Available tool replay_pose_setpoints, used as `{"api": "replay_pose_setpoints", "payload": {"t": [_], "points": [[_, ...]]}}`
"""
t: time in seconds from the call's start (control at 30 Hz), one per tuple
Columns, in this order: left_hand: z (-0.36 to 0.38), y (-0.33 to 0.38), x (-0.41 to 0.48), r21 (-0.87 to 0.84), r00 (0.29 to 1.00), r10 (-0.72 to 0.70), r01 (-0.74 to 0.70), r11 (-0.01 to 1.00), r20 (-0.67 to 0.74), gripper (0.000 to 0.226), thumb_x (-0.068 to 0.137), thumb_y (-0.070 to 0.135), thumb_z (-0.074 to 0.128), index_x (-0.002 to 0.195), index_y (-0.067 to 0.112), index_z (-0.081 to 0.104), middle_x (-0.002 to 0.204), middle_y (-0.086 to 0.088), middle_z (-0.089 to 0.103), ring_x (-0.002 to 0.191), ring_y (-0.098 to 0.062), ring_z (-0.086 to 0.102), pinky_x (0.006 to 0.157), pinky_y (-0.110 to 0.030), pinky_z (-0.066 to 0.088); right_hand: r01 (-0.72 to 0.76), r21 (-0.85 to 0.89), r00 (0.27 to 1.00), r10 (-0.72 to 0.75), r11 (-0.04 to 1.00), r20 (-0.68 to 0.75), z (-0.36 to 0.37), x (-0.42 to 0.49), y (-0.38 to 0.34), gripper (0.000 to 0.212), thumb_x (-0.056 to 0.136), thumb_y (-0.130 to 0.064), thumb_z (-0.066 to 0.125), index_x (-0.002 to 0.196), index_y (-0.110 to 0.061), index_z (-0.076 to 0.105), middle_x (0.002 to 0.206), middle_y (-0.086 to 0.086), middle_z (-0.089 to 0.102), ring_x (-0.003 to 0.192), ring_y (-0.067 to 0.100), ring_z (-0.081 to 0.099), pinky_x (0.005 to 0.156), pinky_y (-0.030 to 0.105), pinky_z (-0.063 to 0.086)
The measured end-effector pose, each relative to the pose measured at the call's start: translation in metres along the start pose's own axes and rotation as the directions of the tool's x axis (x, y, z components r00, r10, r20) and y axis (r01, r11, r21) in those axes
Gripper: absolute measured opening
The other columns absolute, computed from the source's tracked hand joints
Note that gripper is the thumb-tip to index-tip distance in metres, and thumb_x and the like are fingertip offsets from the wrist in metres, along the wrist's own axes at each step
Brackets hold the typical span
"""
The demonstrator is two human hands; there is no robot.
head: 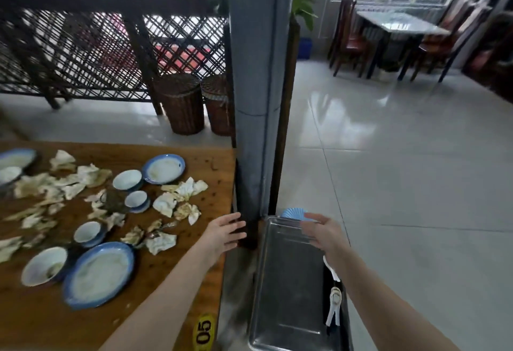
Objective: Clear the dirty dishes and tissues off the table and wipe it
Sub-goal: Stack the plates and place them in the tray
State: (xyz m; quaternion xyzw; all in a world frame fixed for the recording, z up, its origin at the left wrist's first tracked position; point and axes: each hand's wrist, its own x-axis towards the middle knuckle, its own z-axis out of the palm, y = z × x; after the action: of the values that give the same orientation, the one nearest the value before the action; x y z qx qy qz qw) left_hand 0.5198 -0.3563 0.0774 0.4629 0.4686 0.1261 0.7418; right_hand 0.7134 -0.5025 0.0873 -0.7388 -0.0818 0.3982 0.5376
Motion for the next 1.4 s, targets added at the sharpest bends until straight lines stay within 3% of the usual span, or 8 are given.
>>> {"api": "replay_pose_setpoints", "payload": {"t": [0.33,0.5,0.63,0.77,0.87,1.0,1.17,1.4], "points": [[-0.202,-0.014,-0.059,-0.019,0.988,-0.045,0.042,0.999,-0.146,0.027,0.096,0.012,0.057,0.121,0.02,0.062,0.113,-0.003,0.069,0.098,-0.021,0.067,0.094,-0.039,0.042,-0.067,-0.049,0.985,0.074,0.997,0.159,0.201,-0.05,0.012,0.028,0.097,-0.005,0.047,0.122,-0.009,0.056,0.109,0.01,0.065,0.096,0.026,0.063,0.091,0.039,0.044],[-0.292,-0.038,-0.088,-0.096,0.966,-0.109,0.088,0.991,-0.233,0.022,0.1,0.013,0.049,0.12,0.015,0.059,0.104,-0.001,0.068,0.082,-0.019,0.065,0.069,-0.03,0.044,-0.086,-0.153,0.975,0.114,0.985,0.19,0.285,-0.084,0.036,0.023,0.092,-0.004,0.058,0.113,-0.014,0.062,0.106,0.007,0.067,0.088,0.019,0.064,0.087,0.037,0.046],[-0.342,-0.049,-0.105,-0.096,0.931,-0.143,0.118,0.988,-0.337,0.028,0.092,0.014,0.064,0.119,0.017,0.063,0.098,-0.001,0.07,0.082,-0.018,0.067,0.076,-0.032,0.048,-0.106,-0.189,0.963,0.148,0.976,0.226,0.328,-0.098,0.046,0.017,0.09,-0.003,0.06,0.102,-0.015,0.062,0.104,0.008,0.067,0.083,0.016,0.063,0.083,0.038,0.046],[-0.366,-0.063,-0.115,-0.156,0.908,-0.185,0.134,0.979,-0.376,0.033,0.087,0.012,0.07,0.119,0.012,0.062,0.111,-0.012,0.068,0.08,-0.019,0.066,0.064,-0.026,0.054,-0.11,-0.238,0.964,0.162,0.965,0.21,0.355,-0.099,0.054,0.015,0.089,-0.002,0.061,0.096,-0.016,0.063,0.099,0.008,0.069,0.082,0.017,0.064,0.084,0.039,0.047],[-0.374,-0.072,-0.115,-0.164,0.901,-0.205,0.152,0.975,-0.382,0.03,0.087,0.013,0.07,0.117,0.016,0.063,0.107,-0.007,0.068,0.086,-0.021,0.065,0.09,-0.038,0.044,-0.122,-0.275,0.962,0.182,0.954,0.203,0.369,-0.092,0.06,0.017,0.09,-0.001,0.059,0.1,-0.015,0.063,0.097,0.007,0.068,0.08,0.017,0.064,0.085,0.039,0.046],[-0.384,-0.082,-0.101,-0.17,0.881,-0.24,0.185,0.968,-0.407,0.027,0.088,0.013,0.068,0.114,0.018,0.063,0.105,-0.005,0.069,0.087,-0.02,0.065,0.092,-0.038,0.042,-0.136,-0.311,0.964,0.199,0.941,0.179,0.382,-0.08,0.07,0.019,0.092,-0.001,0.056,0.092,-0.019,0.063,0.099,0.005,0.068,0.083,0.015,0.063,0.082,0.037,0.046],[-0.393,-0.094,-0.074,-0.138,0.864,-0.27,0.233,0.963,-0.425,0.029,0.098,0.006,0.047,0.121,0.017,0.061,0.098,-0.002,0.065,0.086,-0.017,0.06,0.077,-0.033,0.046,-0.175,-0.378,0.949,0.258,0.909,0.183,0.398,-0.062,0.088,0.022,0.092,-0.002,0.057,0.11,-0.012,0.065,0.106,0.005,0.066,0.088,0.016,0.061,0.085,0.035,0.047],[-0.398,-0.098,-0.037,-0.108,0.83,-0.327,0.313,0.943,-0.452,0.045,0.09,-0.001,0.05,0.134,0.009,0.052,0.118,-0.009,0.06,0.11,-0.024,0.056,0.089,-0.034,0.05,-0.096,-0.505,0.945,0.237,0.858,0.224,0.42,-0.023,0.094,0.036,0.09,0.0,0.057,0.124,-0.013,0.058,0.119,0.006,0.059,0.104,0.018,0.054,0.086,0.03,0.045]]}}
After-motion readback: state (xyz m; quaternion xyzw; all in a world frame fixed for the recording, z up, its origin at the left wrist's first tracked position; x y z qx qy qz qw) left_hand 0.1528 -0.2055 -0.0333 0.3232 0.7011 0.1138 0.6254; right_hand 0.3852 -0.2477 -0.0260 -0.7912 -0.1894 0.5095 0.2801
